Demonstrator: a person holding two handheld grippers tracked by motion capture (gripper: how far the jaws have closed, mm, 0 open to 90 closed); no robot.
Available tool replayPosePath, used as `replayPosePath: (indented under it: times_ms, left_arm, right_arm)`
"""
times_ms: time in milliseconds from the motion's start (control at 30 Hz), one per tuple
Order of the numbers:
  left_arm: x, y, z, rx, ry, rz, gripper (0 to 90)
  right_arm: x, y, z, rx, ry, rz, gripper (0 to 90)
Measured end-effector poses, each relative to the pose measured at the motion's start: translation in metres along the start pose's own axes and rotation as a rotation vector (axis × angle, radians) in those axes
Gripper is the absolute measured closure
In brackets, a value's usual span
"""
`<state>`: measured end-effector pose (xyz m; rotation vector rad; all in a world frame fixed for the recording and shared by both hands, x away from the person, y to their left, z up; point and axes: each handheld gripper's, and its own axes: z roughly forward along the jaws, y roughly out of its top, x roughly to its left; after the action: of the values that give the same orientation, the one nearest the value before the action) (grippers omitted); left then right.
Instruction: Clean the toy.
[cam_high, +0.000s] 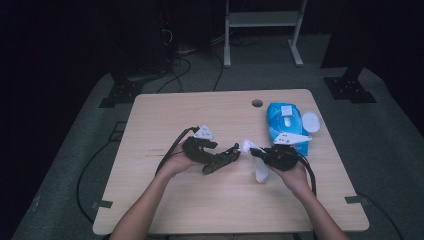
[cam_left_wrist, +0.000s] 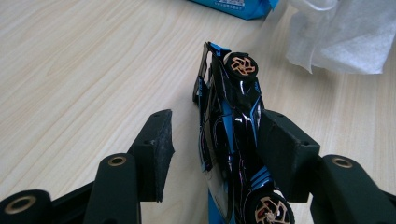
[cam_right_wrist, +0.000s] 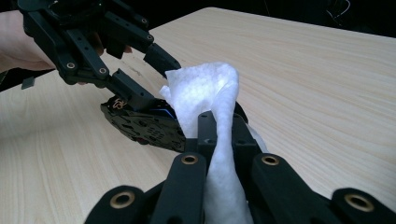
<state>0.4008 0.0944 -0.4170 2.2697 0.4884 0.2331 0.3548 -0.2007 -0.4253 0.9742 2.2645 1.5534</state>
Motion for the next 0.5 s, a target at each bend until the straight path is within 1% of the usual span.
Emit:
replayPosePath:
  times_ms: [33, 133, 267, 300, 433, 500]
  left_arm:
    - [-0.002, 0.0, 0.001, -0.002, -0.008, -0.001, 45.1]
    - [-0.009, 0.001, 0.004, 0.005, -0.027, 0.02, 43.4]
    - [-0.015, 0.001, 0.008, 0.017, -0.038, 0.038, 43.1]
    - [-0.017, 0.001, 0.01, 0.014, -0.035, 0.034, 43.1]
    - [-0.016, -0.004, 0.015, 0.044, -0.051, 0.032, 43.9]
    - [-0.016, -0.006, 0.017, 0.041, -0.069, 0.014, 43.1]
  right_arm:
    - [0.0, 0.0, 0.0, 0.002, 0.0, -0.002, 85.9]
    - [0.001, 0.0, 0.0, 0.004, 0.001, -0.008, 85.8]
    - [0.0, 0.0, -0.003, 0.002, -0.002, -0.005, 85.8]
    - [0.0, 0.0, -0.003, 0.0, -0.004, -0.007, 85.8]
    - [-0.002, -0.001, -0.006, 0.003, -0.01, -0.004, 85.9]
    - [-0.003, -0.002, -0.007, 0.001, -0.012, 0.001, 85.8]
